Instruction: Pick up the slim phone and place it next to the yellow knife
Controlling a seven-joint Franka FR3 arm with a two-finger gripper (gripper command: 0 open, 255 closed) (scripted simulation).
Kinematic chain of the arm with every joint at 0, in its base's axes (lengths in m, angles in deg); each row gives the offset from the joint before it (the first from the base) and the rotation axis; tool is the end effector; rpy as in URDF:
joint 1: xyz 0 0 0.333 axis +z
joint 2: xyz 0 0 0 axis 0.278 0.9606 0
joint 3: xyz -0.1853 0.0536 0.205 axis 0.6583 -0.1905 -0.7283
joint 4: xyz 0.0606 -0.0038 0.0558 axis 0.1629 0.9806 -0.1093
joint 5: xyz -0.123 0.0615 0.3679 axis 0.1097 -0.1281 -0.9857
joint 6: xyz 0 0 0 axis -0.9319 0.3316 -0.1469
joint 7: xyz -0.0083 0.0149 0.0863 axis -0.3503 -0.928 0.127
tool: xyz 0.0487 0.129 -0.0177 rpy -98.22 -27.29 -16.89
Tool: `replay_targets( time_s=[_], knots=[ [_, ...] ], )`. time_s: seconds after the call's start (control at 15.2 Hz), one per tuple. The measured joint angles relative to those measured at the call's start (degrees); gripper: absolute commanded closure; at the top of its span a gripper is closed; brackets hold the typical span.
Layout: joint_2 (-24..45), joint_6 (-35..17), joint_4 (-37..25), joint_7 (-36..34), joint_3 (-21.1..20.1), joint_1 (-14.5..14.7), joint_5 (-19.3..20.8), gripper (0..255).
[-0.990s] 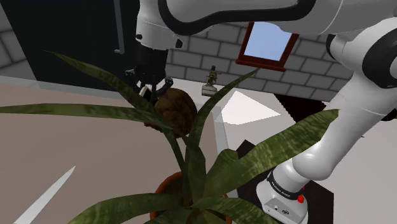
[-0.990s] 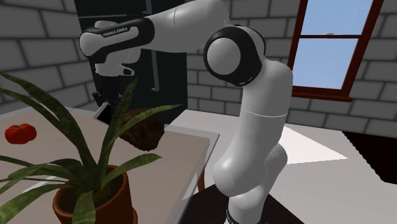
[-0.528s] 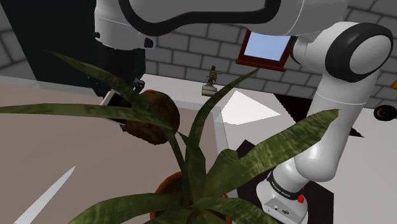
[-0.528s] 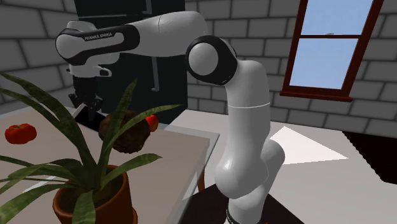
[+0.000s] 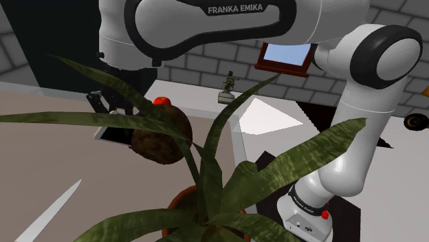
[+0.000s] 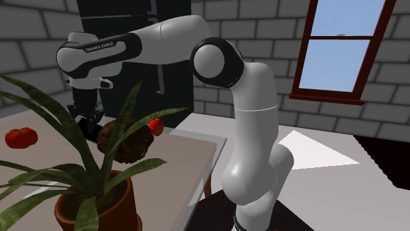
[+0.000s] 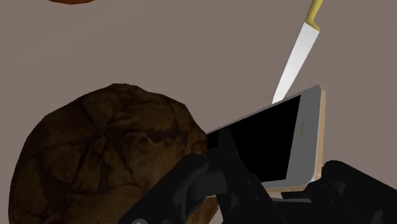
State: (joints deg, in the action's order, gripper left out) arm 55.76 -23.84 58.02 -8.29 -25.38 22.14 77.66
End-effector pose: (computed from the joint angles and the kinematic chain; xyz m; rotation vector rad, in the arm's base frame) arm 0.4910 0.3941 0.4564 -2.7743 1.0164 0.0904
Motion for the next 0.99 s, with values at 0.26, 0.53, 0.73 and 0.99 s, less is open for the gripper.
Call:
replay_targets(
  time_s=[0.26,0.53,0.73,0.99],
  knots=[
    [-0.2,-3.0,3.1,0.4,0.8,0.5,-3.5,255],
    [0.4,-5.4,5.0,0.5,2.7,2.2,-6.8,255],
    [1.4,-7.6,6.1,0.8,4.6,4.2,-8.0,255],
    [1.1,-10.6,9.1,1.4,8.0,7.2,-12.9,255]
  ],
)
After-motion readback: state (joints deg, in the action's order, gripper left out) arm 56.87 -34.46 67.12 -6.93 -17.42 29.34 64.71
